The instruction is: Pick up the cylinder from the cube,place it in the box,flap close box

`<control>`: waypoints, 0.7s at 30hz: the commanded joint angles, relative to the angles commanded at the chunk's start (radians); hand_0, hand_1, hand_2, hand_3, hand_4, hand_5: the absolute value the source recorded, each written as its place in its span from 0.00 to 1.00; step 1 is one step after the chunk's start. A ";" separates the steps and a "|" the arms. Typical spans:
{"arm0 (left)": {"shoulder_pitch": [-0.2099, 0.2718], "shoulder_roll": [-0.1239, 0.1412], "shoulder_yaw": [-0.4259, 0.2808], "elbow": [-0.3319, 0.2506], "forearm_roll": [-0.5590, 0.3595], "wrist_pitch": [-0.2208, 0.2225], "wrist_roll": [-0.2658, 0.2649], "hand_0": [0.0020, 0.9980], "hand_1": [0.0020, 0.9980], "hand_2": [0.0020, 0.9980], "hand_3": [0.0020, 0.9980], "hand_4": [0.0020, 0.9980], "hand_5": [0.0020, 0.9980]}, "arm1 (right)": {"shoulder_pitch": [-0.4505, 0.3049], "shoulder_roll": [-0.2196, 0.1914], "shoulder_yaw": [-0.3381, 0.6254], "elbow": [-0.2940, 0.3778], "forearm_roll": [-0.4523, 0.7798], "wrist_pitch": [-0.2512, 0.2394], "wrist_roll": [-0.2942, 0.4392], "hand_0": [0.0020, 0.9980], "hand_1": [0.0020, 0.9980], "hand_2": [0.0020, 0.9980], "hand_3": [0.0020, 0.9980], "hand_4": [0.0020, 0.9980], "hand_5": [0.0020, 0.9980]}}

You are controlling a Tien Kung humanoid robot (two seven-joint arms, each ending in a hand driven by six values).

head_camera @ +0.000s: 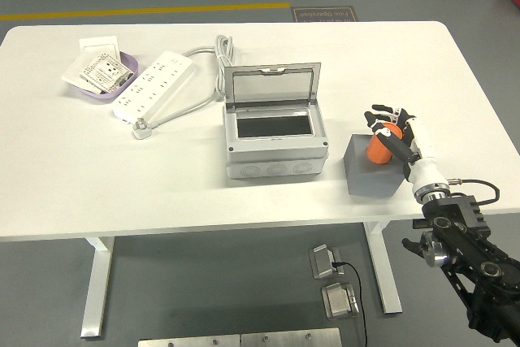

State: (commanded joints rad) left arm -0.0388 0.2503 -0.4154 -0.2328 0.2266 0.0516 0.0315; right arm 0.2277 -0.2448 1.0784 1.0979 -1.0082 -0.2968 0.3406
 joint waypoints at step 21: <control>-0.002 0.002 0.028 0.004 -0.019 0.005 -0.010 0.64 0.66 0.65 0.72 0.73 0.19 | -0.008 -0.009 -0.052 0.007 -0.038 -0.045 -0.029 0.65 0.61 0.60 0.64 0.50 0.00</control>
State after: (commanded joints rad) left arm -0.0411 0.2521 -0.3876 -0.2285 0.2075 0.0570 0.0211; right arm 0.2201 -0.2533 1.0264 1.1047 -1.0460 -0.3420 0.3116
